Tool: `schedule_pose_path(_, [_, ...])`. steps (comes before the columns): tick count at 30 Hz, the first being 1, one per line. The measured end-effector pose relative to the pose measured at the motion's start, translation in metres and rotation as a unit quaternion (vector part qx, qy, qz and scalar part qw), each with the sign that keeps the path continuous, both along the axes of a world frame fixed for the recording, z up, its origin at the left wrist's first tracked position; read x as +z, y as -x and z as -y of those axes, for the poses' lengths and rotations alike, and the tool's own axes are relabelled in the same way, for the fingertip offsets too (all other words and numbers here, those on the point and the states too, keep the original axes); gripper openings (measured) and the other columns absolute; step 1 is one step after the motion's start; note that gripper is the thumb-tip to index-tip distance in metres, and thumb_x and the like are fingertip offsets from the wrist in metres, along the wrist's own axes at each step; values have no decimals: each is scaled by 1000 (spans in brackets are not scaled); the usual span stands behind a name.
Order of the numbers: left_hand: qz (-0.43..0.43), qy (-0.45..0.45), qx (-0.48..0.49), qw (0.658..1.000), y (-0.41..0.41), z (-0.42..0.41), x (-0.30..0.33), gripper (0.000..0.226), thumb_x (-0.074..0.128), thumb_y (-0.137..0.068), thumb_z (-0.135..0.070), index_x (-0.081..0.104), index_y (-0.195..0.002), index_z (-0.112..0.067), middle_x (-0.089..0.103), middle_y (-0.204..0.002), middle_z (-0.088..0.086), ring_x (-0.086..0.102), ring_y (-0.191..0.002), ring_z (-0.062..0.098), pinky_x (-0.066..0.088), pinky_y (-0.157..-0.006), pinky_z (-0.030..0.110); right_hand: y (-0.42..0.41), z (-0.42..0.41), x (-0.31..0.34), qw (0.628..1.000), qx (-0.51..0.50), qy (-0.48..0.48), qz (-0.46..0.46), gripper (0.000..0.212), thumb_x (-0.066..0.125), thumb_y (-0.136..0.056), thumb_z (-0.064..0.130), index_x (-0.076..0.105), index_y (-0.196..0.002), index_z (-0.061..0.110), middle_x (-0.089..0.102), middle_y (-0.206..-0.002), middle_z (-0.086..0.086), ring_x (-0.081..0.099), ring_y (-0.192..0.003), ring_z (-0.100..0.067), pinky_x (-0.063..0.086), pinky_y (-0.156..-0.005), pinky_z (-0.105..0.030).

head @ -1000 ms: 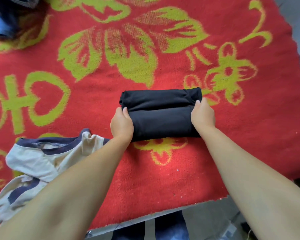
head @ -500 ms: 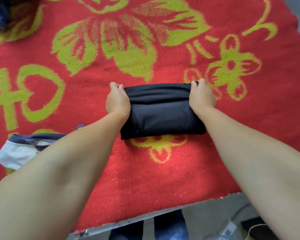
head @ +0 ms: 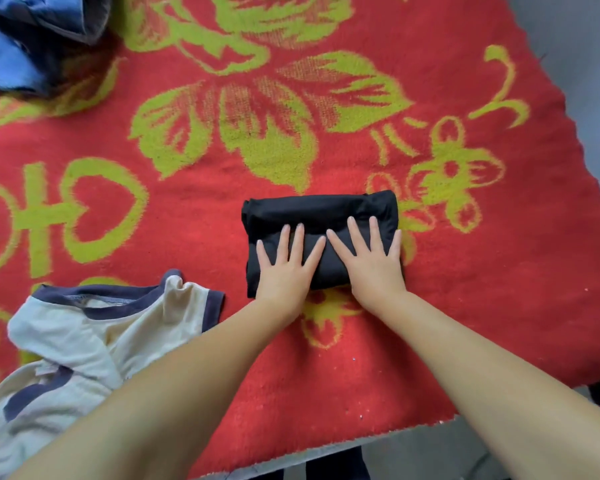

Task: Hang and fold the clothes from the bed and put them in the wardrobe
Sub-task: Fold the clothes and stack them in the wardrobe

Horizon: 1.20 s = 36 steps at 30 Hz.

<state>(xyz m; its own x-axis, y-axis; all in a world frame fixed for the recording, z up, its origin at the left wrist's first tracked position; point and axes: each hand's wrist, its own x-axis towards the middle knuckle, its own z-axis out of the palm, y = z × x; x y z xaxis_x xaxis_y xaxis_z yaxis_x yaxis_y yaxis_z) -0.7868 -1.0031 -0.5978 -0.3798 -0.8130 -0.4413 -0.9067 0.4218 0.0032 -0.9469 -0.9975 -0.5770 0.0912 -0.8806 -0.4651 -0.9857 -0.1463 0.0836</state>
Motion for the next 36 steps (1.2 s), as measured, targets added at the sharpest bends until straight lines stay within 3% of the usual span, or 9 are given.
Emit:
schedule_pose_path(3, [-15, -64, 14, 998, -2, 15, 30, 89, 49, -91, -2, -11, -151, -29, -12, -160, 9, -10, -147, 31, 13, -113, 60, -5, 10, 28, 999, 12, -47, -20, 74, 41, -99, 14, -5, -153, 34, -4, -161, -7, -4, -146, -40, 2, -115, -61])
schedule_pose_path(7, [-55, -90, 50, 993, -20, 34, 95, 87, 49, -89, 5, 0, -152, -29, 3, -160, 6, 2, -147, 31, 19, -113, 57, -15, 33, 93, 997, 52, -49, -12, 75, 49, -97, 15, 3, -154, 30, 13, -160, -6, 13, -146, -31, 8, -119, -48])
schedule_pose_path(11, [-67, -56, 68, 994, -54, 37, 178, 79, 42, -93, 4, 1, -153, -27, 12, -159, 7, 11, -146, 30, 24, -110, 57, -44, 48, 174, 993, 120, -13, -3, 72, 50, -95, 15, 9, -153, 24, 26, -155, -8, 24, -142, -31, 14, -117, -44])
schedule_pose_path(20, [7, 105, 195, 975, -190, -10, 334, 77, 44, -96, -4, -4, -152, -29, 7, -159, 8, 9, -146, 31, 22, -112, 56, -182, 48, 326, 950, 291, 105, 38, 67, 44, -98, 17, 8, -153, 25, 24, -156, -10, 22, -143, -33, 11, -118, -46])
schedule_pose_path(28, [37, 148, 428, 891, -269, -175, 392, 79, 42, -96, 2, -3, -152, -28, 5, -160, 10, 6, -146, 32, 18, -113, 58, -306, -45, 386, 839, 518, 156, 55, 70, 43, -98, 19, 2, -153, 23, 24, -154, -11, 20, -143, -33, 10, -117, -47])
schedule_pose_path(36, [41, 123, 648, 751, -303, -404, 411, 81, 39, -90, 10, 1, -153, -25, 7, -159, 9, 6, -146, 31, 20, -113, 56, -421, -231, 408, 669, 726, 141, 72, 66, 39, -98, 19, 4, -154, 24, 29, -151, -12, 27, -139, -33, 15, -115, -51])
